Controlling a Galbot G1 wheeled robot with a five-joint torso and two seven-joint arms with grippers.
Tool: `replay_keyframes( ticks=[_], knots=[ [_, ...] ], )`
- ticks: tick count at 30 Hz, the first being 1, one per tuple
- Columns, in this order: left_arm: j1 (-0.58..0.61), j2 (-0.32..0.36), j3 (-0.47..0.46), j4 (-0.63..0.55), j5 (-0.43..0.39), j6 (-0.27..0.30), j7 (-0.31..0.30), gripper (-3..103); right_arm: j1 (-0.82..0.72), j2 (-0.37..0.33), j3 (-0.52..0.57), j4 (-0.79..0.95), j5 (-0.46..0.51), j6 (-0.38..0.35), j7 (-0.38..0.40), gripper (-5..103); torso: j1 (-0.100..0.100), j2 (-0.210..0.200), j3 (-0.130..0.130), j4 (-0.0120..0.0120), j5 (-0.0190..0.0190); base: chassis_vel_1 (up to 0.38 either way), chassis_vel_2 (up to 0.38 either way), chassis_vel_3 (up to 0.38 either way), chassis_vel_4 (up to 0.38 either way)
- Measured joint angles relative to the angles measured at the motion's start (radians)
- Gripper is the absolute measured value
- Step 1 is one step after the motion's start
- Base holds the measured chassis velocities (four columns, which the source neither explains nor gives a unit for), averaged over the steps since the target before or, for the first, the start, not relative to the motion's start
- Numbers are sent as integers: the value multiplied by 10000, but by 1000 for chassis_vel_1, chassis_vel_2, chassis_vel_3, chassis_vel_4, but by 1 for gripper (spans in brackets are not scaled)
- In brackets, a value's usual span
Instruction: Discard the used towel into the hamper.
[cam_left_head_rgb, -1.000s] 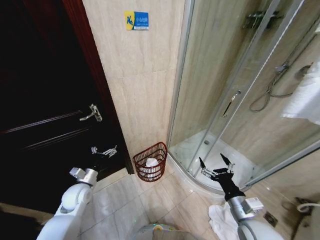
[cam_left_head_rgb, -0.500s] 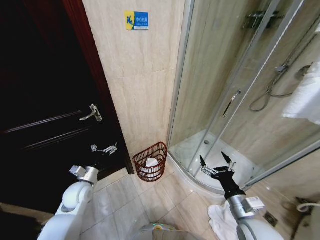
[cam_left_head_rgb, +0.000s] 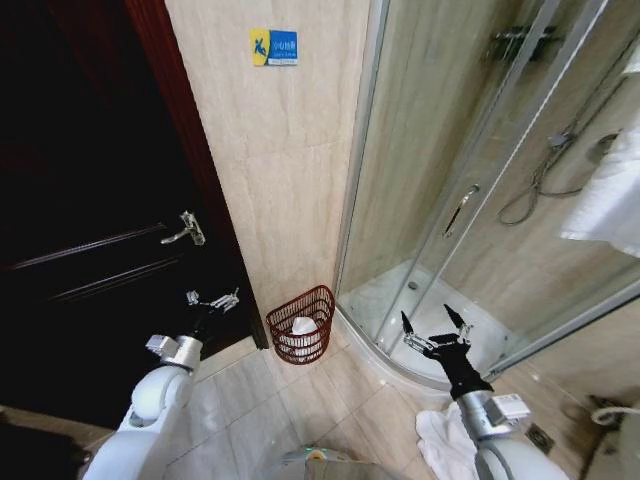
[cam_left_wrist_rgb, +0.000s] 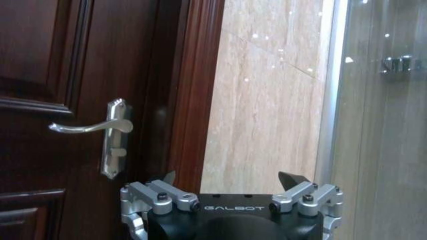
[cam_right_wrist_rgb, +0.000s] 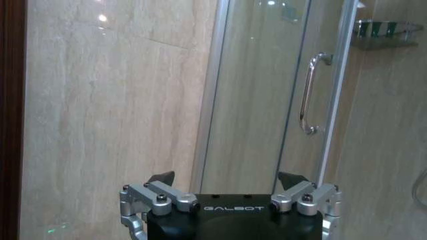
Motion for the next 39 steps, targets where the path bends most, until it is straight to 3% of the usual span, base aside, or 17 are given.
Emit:
replay_keyframes(
  ticks=[11, 39],
  knots=[
    [133, 50, 10, -122, -87, -3, -129, 100, -71, 68, 2, 49, -6, -9, -21, 100, 148, 323, 175, 0, 0, 0, 0, 0, 0],
    [331, 56, -73, -216, -226, -129, -42, 100, -261, 299, -26, 24, -86, 129, -153, 100, 129, 283, 157, 0, -1, 26, -23, -23, 25]
  ],
)
